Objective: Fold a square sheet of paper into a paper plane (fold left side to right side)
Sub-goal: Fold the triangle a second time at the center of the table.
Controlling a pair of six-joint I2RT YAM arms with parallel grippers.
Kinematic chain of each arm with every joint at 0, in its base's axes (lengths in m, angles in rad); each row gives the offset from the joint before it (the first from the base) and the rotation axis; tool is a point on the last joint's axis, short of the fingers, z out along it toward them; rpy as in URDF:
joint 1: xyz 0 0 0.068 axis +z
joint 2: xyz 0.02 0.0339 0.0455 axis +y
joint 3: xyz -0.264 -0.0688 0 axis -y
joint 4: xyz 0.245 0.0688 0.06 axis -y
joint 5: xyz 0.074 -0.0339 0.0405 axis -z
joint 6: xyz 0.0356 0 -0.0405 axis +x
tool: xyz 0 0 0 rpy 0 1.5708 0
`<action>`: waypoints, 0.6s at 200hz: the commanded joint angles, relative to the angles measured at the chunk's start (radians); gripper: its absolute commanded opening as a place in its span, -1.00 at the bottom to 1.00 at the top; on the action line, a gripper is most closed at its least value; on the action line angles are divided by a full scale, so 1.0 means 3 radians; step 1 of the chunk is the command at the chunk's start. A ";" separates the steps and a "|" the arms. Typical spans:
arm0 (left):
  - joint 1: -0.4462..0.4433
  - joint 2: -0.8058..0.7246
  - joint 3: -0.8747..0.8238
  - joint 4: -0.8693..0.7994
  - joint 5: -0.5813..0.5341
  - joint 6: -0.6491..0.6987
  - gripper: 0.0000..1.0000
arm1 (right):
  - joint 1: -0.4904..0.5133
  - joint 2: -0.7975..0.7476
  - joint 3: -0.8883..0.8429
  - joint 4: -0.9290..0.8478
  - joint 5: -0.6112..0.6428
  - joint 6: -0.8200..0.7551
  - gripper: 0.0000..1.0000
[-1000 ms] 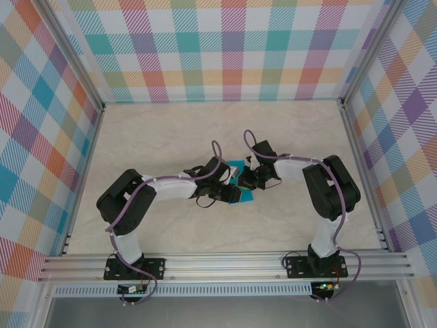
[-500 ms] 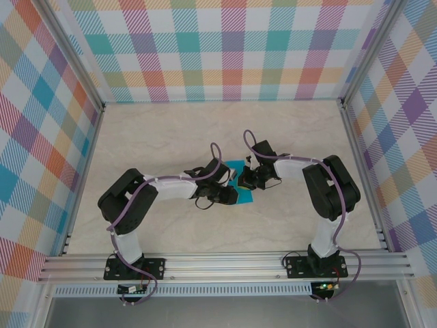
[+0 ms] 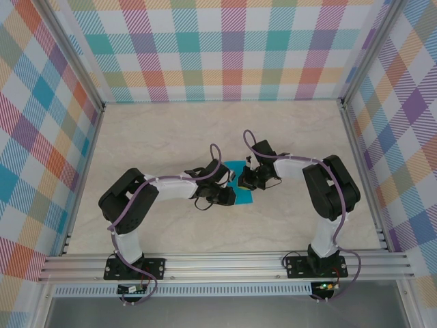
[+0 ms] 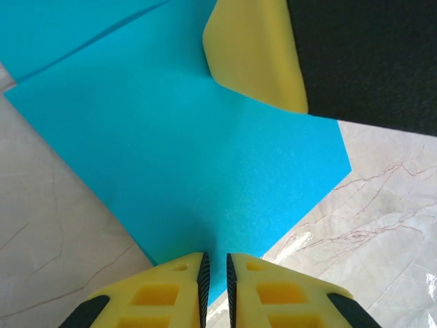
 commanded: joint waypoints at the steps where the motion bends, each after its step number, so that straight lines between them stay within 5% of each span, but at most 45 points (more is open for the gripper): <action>1: 0.0022 0.0102 -0.0011 -0.0243 -0.0047 -0.0054 -0.67 | 0.0008 0.0000 0.0038 -0.0248 0.0100 -0.0104 -0.87; 70: 0.0021 0.0116 -0.0009 -0.0269 -0.0050 -0.0058 -0.79 | -0.0020 -0.0524 0.0094 -0.0353 -0.0102 -0.0193 -1.00; 120: 0.0023 0.0119 -0.0005 -0.0264 -0.0055 -0.0070 -0.83 | 0.0103 -0.0434 -0.0133 -0.0078 -0.0318 -0.0008 -1.00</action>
